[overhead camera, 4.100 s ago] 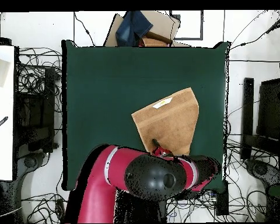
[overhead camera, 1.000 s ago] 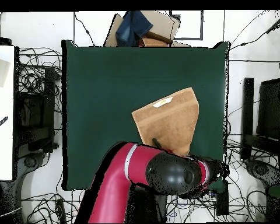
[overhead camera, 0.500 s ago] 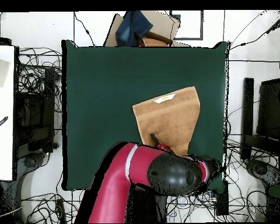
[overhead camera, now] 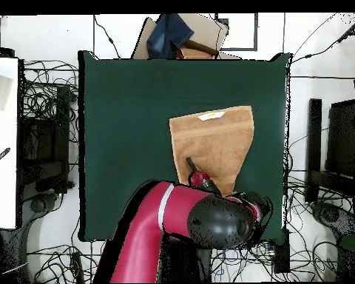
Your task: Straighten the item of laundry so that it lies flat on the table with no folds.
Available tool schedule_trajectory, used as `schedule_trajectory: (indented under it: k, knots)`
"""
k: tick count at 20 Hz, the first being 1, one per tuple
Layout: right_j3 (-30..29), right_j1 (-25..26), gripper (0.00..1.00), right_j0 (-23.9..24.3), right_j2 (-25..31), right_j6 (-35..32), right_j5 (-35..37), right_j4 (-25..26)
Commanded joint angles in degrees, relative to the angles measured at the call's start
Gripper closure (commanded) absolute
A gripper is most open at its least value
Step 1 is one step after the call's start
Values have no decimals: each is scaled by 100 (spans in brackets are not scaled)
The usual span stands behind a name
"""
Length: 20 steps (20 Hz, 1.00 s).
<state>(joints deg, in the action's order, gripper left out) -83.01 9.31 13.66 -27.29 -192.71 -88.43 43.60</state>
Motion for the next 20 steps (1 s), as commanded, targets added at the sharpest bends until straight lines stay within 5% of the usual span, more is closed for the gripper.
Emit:
schedule_trajectory:
  k: [1, 11, 15, 20]
  knots:
    - [1257, 604, 100, -344, 1559, -597, 2126, -837]
    - [1059, 457, 100, -321, 1457, -747, 2128, -583]
    - [790, 321, 100, -457, 1108, -629, 2717, -514]
    - [579, -52, 100, -909, 633, -1072, 4131, 185]
